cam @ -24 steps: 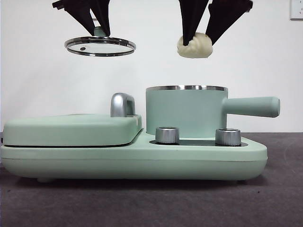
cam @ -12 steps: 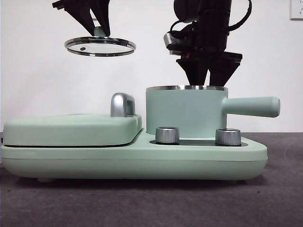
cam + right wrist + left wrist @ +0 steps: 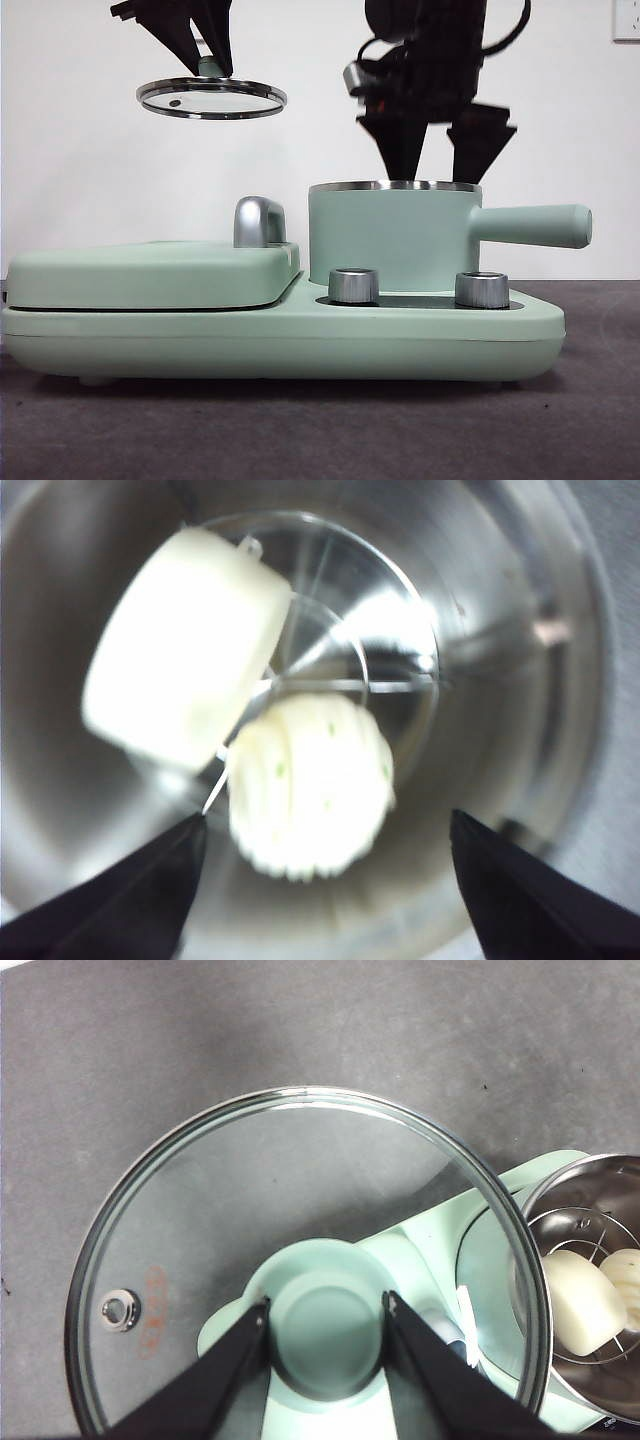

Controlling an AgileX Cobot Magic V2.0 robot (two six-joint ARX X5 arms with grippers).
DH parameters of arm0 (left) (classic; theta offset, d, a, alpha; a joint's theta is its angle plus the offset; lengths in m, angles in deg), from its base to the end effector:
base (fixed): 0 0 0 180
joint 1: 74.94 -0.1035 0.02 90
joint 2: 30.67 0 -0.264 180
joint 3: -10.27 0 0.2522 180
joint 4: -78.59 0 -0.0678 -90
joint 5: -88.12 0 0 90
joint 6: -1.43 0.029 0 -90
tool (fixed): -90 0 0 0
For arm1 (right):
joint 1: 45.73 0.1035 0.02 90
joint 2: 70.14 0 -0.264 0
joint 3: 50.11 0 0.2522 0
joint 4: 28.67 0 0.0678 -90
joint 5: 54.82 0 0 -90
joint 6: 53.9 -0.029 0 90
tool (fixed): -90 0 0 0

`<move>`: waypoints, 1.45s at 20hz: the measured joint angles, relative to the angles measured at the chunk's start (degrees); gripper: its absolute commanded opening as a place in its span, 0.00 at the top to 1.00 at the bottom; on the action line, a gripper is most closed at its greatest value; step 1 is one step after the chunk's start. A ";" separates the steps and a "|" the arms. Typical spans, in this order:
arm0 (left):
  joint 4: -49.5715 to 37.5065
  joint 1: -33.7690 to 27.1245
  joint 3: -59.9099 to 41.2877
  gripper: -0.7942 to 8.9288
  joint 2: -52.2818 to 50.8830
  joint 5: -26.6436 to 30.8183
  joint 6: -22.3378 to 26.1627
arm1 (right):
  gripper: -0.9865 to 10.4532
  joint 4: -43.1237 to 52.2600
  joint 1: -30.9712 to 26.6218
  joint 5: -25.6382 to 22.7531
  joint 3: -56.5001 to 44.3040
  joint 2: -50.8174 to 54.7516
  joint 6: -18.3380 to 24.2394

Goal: Put the buns in a small steamer

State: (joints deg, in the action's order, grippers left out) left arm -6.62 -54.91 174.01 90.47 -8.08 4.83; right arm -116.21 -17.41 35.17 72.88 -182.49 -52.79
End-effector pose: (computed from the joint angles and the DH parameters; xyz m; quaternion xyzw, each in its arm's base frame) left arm 0.3761 -0.1404 0.4238 0.0789 0.4304 -0.2166 0.8727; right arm 0.3435 0.1851 0.3000 -0.1595 0.6010 0.1973 0.7579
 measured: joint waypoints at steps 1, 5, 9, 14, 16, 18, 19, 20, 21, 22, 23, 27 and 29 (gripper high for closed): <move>0.00 0.00 0.00 0.87 0.00 0.00 0.00 | 0.57 -1.92 -0.20 -0.02 1.88 0.22 0.00; 0.00 0.13 0.00 0.87 0.00 0.02 -0.24 | 0.45 -3.13 -0.33 -0.02 4.48 4.74 -0.74; 0.00 0.96 0.00 0.87 0.00 0.00 -1.18 | 0.43 -3.13 -0.13 0.33 -0.22 16.35 -2.08; 0.00 4.24 0.00 0.87 0.00 0.02 -1.33 | 0.43 -3.13 0.09 1.70 -11.41 36.30 -3.04; 0.00 6.45 0.00 0.87 0.00 0.02 -1.33 | 0.43 -3.13 0.09 1.77 -17.68 44.15 -3.06; 0.00 8.83 0.00 0.87 0.00 0.00 -1.33 | 0.43 -2.75 0.09 2.19 -24.92 52.13 -3.08; 0.00 10.03 0.00 0.87 0.00 0.00 -1.33 | 0.43 -2.67 0.09 3.34 -29.18 56.94 -3.13; 0.00 11.23 0.00 0.87 0.00 0.00 -1.31 | 0.43 -1.42 0.09 4.17 -32.83 61.07 -3.17; -0.02 12.57 0.00 0.87 0.00 0.00 -1.31 | 0.43 1.75 0.09 4.90 -36.70 65.88 -3.30; 0.00 13.64 0.00 0.87 0.00 0.00 -1.31 | 0.43 4.09 0.09 5.25 -39.45 69.59 -3.34; 0.00 14.95 0.00 0.87 0.00 0.00 -1.29 | 0.43 5.81 0.09 6.38 -42.82 74.05 -3.43; -0.02 18.27 0.00 0.87 0.00 -0.07 -1.01 | 0.43 6.78 0.09 9.09 -51.58 87.23 -3.54; -0.83 19.52 -0.20 0.87 0.00 -0.02 -0.37 | 0.43 6.78 0.09 9.90 -53.81 92.02 -3.96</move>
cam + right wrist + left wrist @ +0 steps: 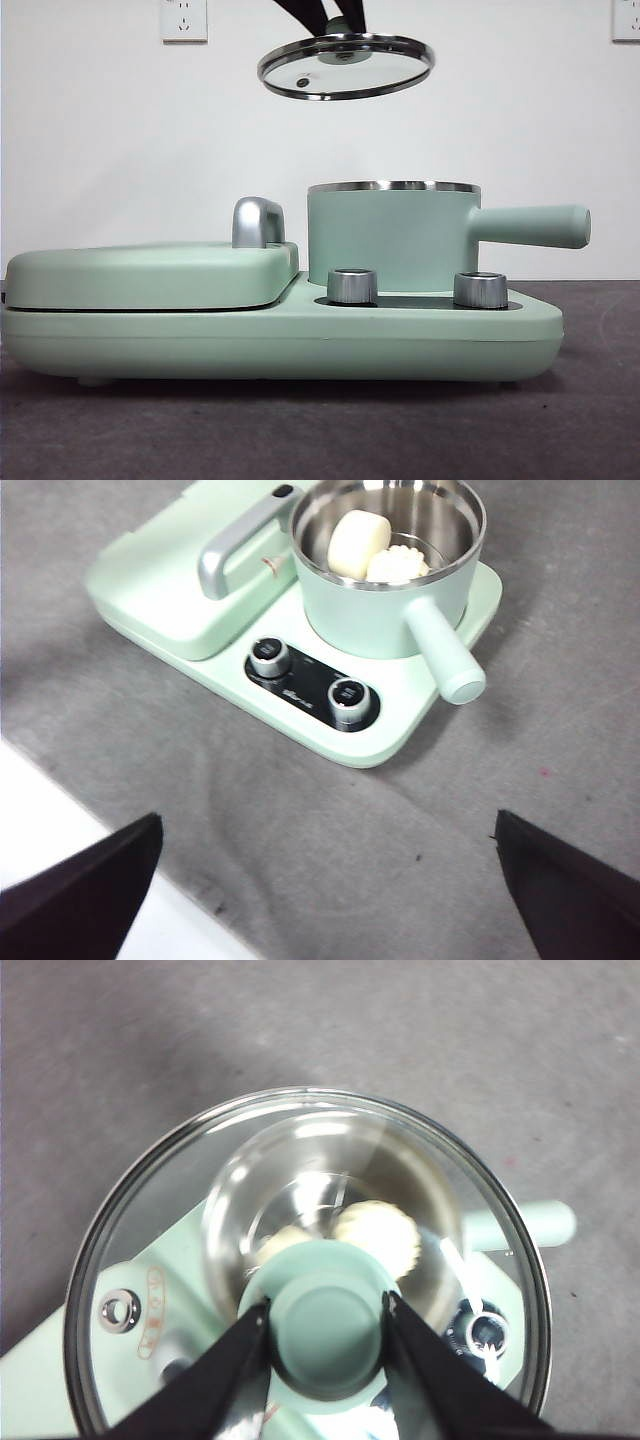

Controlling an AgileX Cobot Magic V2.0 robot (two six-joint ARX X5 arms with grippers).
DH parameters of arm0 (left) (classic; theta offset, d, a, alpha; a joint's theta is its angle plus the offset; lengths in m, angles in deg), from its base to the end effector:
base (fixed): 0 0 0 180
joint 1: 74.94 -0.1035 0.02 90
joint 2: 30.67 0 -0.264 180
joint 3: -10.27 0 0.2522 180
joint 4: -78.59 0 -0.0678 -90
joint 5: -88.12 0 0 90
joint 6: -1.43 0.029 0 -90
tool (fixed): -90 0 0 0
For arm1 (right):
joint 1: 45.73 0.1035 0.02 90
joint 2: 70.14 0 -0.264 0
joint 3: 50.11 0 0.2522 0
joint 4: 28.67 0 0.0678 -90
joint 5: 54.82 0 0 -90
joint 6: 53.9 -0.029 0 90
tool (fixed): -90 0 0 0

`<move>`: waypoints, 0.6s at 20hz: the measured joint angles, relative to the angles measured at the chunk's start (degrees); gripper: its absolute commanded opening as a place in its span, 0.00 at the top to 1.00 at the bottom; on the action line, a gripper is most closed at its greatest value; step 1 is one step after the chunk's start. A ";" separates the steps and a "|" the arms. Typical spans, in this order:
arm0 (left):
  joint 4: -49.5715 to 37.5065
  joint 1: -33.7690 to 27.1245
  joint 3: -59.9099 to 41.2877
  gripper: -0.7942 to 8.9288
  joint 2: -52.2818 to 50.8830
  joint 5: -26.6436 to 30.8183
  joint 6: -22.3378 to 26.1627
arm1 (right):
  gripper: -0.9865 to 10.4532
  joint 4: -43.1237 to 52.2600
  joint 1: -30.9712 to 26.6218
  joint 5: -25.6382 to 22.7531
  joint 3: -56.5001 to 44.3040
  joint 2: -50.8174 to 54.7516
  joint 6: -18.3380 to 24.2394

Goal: Put the buns in a small steamer

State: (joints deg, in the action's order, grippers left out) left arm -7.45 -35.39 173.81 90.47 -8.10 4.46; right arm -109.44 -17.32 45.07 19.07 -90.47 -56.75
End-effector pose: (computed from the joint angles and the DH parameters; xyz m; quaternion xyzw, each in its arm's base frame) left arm 0.3086 -0.2589 0.4238 0.1466 0.4072 -0.3611 0.8260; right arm 0.0154 0.0140 0.3342 -0.0216 0.2791 0.3086 0.9091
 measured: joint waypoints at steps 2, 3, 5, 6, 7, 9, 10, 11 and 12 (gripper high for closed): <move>-1.95 1.49 -0.70 0.87 0.00 0.00 0.79 | 0.43 0.00 0.04 0.68 -0.96 2.84 -0.39; -1.92 2.05 -1.05 0.87 0.00 -0.02 0.94 | 0.43 0.02 0.04 0.66 -1.09 3.61 -0.44; -1.57 2.84 -1.29 0.87 0.52 -0.09 1.42 | 0.43 0.09 0.04 1.64 -1.11 4.22 -0.52; -1.62 2.89 -1.29 0.87 1.18 -0.09 1.51 | 0.43 0.20 0.04 2.14 -1.16 4.20 -0.57; -1.62 2.84 -1.29 0.87 2.08 -0.04 1.57 | 0.43 0.31 0.04 2.16 -1.16 4.20 -0.59; -2.47 2.69 -1.36 0.87 4.50 0.00 2.32 | 0.43 0.39 0.04 2.16 -1.16 4.20 -0.59; -2.91 2.69 -1.51 0.87 5.53 0.00 2.64 | 0.43 0.39 0.04 2.14 -1.16 4.20 -0.59; -3.19 2.69 -1.62 0.87 6.40 0.00 2.99 | 0.43 0.39 0.04 2.14 -1.16 4.20 -0.59; -3.52 2.64 -1.62 0.87 6.93 0.00 3.23 | 0.43 0.39 0.04 2.14 -1.16 4.20 -0.59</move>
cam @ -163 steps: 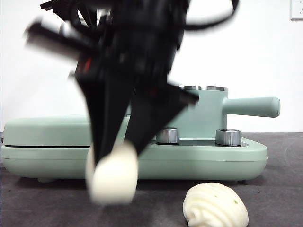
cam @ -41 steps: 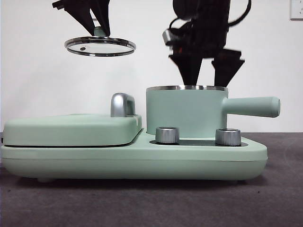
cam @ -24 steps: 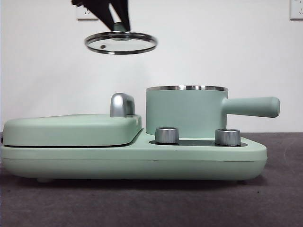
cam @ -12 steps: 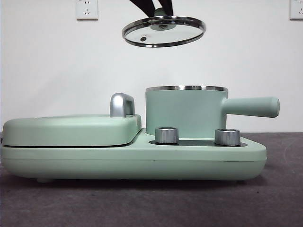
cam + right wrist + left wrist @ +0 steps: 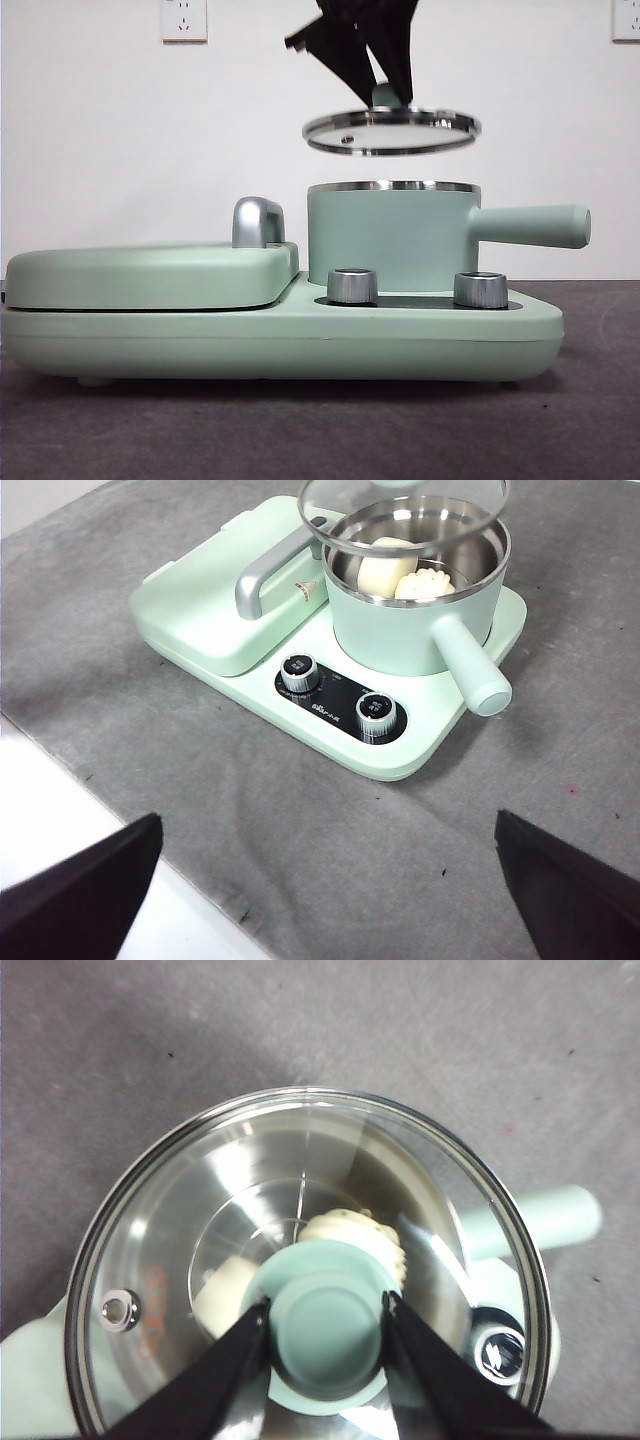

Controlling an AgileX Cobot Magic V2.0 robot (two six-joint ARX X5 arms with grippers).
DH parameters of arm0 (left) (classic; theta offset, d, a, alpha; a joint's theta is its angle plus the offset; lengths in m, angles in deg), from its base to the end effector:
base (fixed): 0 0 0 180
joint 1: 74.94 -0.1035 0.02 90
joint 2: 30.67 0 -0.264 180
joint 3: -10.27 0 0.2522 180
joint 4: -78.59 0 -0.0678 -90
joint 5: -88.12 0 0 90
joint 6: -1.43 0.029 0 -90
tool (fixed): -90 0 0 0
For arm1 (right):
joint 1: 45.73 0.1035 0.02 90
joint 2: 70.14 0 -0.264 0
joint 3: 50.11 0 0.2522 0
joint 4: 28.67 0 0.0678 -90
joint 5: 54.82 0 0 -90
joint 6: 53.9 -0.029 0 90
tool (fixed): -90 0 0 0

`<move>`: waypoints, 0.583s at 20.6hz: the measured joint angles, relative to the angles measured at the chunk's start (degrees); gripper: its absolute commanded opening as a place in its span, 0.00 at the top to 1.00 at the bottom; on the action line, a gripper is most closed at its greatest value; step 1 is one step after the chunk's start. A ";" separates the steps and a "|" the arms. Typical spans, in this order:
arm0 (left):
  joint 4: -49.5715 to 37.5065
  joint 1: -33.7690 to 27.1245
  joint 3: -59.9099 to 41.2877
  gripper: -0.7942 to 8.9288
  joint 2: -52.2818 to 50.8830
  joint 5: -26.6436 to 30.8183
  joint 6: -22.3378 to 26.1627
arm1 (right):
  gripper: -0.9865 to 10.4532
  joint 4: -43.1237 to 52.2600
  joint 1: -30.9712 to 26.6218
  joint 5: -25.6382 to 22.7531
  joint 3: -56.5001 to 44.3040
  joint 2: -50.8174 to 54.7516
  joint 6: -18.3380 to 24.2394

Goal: Put the buns in a small steamer

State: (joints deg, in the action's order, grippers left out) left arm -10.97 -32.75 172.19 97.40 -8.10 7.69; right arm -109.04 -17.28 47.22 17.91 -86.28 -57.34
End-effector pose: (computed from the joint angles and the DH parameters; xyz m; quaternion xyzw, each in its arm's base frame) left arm 0.3279 -0.3015 0.3712 0.1900 0.4305 -0.3851 0.7939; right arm 0.0029 0.0085 0.3294 -0.0078 0.2535 0.3279 0.9100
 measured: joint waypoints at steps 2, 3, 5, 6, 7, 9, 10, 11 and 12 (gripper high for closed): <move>-0.33 -0.28 0.00 0.87 0.61 -0.02 0.35 | 0.43 0.02 0.00 0.00 0.00 0.00 0.00; -0.37 -0.44 0.00 0.87 0.76 0.00 0.48 | 0.43 0.04 0.00 0.00 0.00 0.00 0.00; -0.59 -0.61 0.00 0.87 1.11 0.00 0.68 | 0.43 0.04 0.00 0.00 0.00 0.00 0.00; -0.63 -0.61 0.00 0.89 1.33 -0.02 0.74 | 0.43 0.07 0.00 0.00 0.00 0.00 0.00; -0.61 -0.61 0.00 0.90 1.53 -0.37 0.83 | 0.43 0.09 0.00 -0.02 0.00 0.00 0.00; -0.72 -0.68 0.00 0.90 1.84 -2.64 1.18 | 0.43 0.22 0.00 -0.02 0.00 0.00 0.00; -0.94 -0.66 0.00 0.90 2.05 -2.80 1.29 | 0.43 0.24 0.00 -0.02 0.00 0.00 0.00; -1.38 -0.66 0.00 0.90 2.34 -2.86 1.36 | 0.43 0.24 0.00 -0.02 0.00 0.00 0.00; -1.60 -0.72 0.00 0.90 2.71 -2.84 1.49 | 0.43 0.24 0.00 -0.02 0.00 0.00 0.00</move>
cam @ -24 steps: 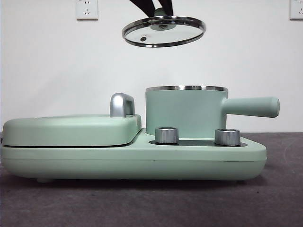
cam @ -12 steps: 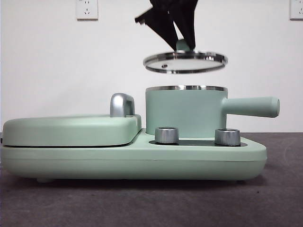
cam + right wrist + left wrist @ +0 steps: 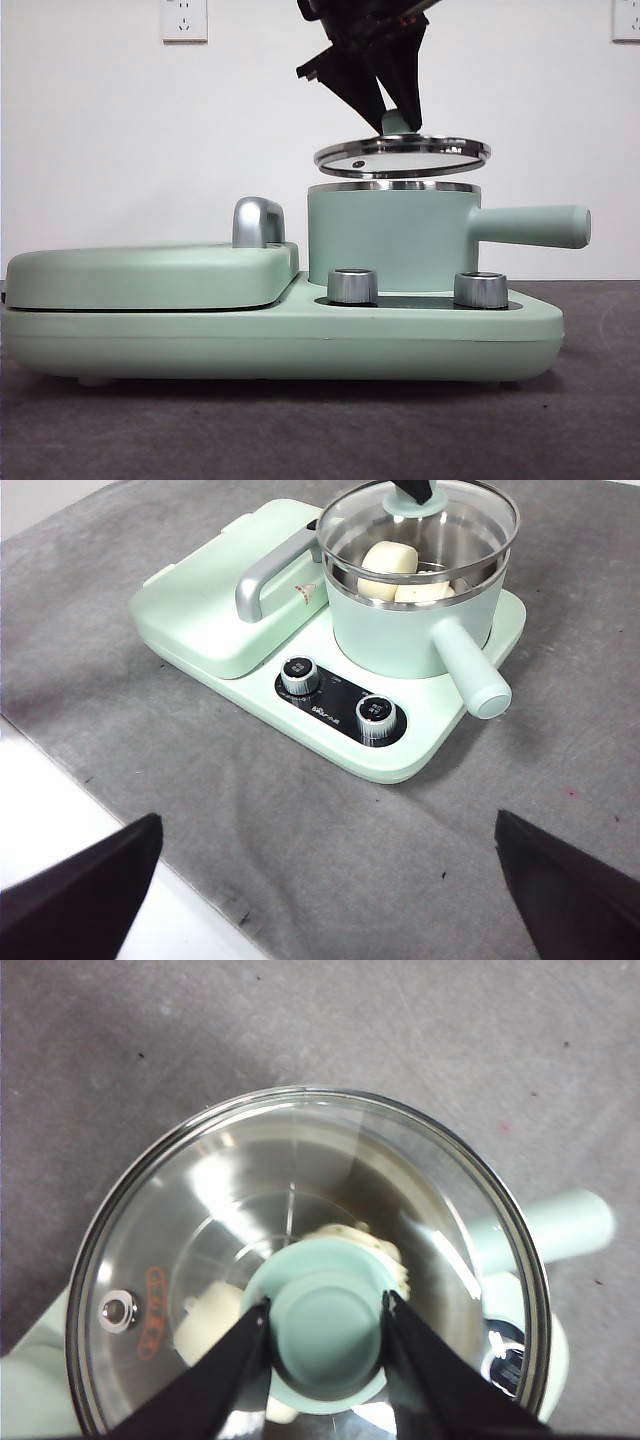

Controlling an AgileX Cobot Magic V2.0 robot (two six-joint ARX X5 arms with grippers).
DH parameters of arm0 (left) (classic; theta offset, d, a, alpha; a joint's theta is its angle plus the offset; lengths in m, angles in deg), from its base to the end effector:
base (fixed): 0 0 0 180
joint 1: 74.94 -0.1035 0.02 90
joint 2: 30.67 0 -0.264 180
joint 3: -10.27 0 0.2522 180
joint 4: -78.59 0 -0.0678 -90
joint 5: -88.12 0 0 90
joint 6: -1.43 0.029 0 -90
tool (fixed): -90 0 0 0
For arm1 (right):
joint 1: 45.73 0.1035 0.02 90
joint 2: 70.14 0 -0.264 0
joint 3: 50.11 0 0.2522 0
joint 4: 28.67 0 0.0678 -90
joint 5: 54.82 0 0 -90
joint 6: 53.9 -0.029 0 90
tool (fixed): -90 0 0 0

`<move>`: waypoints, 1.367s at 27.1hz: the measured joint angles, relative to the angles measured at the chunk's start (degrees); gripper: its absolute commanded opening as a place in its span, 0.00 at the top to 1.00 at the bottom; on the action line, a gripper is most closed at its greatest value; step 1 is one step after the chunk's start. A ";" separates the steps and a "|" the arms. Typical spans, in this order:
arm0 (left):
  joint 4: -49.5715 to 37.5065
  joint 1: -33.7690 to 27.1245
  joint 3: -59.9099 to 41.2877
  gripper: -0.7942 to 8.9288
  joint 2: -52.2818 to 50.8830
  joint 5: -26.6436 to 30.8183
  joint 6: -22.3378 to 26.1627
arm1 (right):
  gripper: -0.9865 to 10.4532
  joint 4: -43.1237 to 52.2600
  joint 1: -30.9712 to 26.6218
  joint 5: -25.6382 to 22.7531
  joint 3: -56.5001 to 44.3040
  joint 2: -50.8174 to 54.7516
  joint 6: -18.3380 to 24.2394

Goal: Put the buns in a small steamer

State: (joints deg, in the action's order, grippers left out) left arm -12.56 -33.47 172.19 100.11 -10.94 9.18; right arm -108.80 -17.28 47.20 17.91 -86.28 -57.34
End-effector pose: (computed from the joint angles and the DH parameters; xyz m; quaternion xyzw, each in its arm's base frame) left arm 0.3415 -0.3079 0.3523 0.1879 0.4371 -0.4043 0.7812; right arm 0.0031 0.0086 0.3298 -0.0075 0.2515 0.3280 0.9106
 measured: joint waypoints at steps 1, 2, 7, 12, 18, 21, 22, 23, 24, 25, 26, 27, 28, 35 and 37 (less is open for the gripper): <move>-0.02 -0.09 0.00 0.90 0.44 -0.02 0.04 | 0.43 0.02 0.00 -0.02 0.00 0.00 0.00; 0.00 -0.15 0.00 0.90 0.87 -0.02 0.09 | 0.43 0.02 0.00 0.00 0.00 0.00 0.00; -0.39 -0.70 0.00 0.90 1.70 -0.04 0.17 | 0.43 0.02 0.00 -0.02 0.00 0.00 -0.07; -0.26 -1.11 0.00 0.90 1.70 -0.04 0.17 | 0.43 0.02 0.00 -0.02 0.00 0.00 -0.13; 0.17 -1.11 0.00 0.90 1.70 -0.04 0.20 | 0.43 0.02 0.00 -0.02 0.00 0.00 -1.11; 0.94 -0.96 0.00 0.90 1.70 -0.04 0.20 | 0.43 0.02 0.00 -0.02 0.00 0.00 -1.33; 0.96 -0.90 0.00 0.90 1.75 -0.04 0.20 | 0.43 0.02 0.00 -0.02 0.00 0.00 -1.33; 0.83 -0.79 0.00 0.90 1.84 -0.02 0.20 | 0.43 0.02 0.00 -0.02 0.00 0.00 -1.31; 0.74 -0.70 0.02 0.90 1.92 -0.02 0.20 | 0.43 0.02 0.00 -0.02 0.00 0.00 -1.33; 0.66 -0.68 0.04 0.89 1.97 0.00 0.20 | 0.43 0.04 0.00 -0.02 0.00 0.00 -1.33; 0.55 -0.68 0.07 0.89 2.03 0.00 0.20 | 0.43 0.04 0.00 -0.02 0.00 0.00 -1.33; 0.52 -0.61 0.07 0.87 2.05 0.02 0.20 | 0.43 0.04 0.00 -0.02 0.00 0.00 -1.33; 0.55 -0.57 0.13 0.82 2.08 0.11 0.20 | 0.43 0.04 0.00 -0.02 0.00 0.00 -1.33; -0.94 0.11 0.17 0.47 2.67 0.22 0.17 | 0.43 0.04 0.00 -0.07 0.00 0.00 -1.33; -0.74 0.15 0.17 0.38 2.67 0.22 -0.35 | 0.43 0.04 0.00 -0.13 0.00 0.00 -1.33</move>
State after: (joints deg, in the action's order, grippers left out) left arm -13.30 -33.31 172.37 102.78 -10.72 8.83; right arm -108.76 -17.28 47.06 17.91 -86.28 -58.67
